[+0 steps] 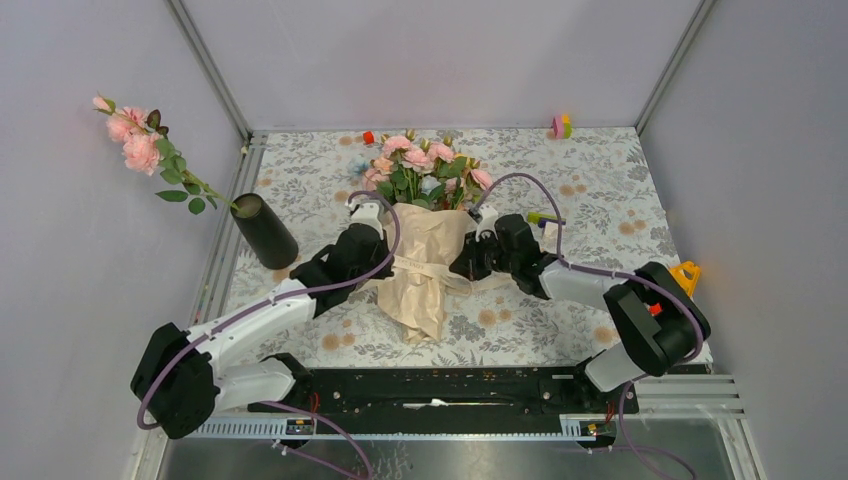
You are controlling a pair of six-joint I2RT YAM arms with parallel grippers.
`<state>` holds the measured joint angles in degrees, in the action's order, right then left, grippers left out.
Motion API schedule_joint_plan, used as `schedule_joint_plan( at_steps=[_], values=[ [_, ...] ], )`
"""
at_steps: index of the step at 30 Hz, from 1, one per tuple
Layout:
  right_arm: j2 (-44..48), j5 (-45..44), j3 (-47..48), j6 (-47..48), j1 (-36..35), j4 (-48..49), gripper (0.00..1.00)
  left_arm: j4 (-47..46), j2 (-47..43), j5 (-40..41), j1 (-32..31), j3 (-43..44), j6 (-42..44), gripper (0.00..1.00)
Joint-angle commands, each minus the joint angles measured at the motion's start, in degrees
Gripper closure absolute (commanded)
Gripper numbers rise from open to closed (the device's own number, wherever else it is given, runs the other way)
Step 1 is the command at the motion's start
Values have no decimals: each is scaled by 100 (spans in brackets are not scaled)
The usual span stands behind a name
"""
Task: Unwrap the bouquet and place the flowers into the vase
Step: Untie the ribbon from the wrapping paper.
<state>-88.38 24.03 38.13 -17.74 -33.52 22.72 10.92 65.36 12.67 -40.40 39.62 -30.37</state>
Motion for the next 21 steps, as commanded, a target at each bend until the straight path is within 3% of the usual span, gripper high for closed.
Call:
schedule_joint_plan(
  at_steps=[1, 11, 21],
  values=[
    [489, -589, -266, -82, -41, 410, 100, 4, -227, 435, 48, 32, 63, 100],
    [911, -2002, -522, -467, -41, -229, 100, -107, -779, -51, 968, -504, -535, 100],
    [1417, -3346, -882, -1026, -40, -941, 100, 365, -1558, -367, 2225, -878, -1014, 100]
  ],
)
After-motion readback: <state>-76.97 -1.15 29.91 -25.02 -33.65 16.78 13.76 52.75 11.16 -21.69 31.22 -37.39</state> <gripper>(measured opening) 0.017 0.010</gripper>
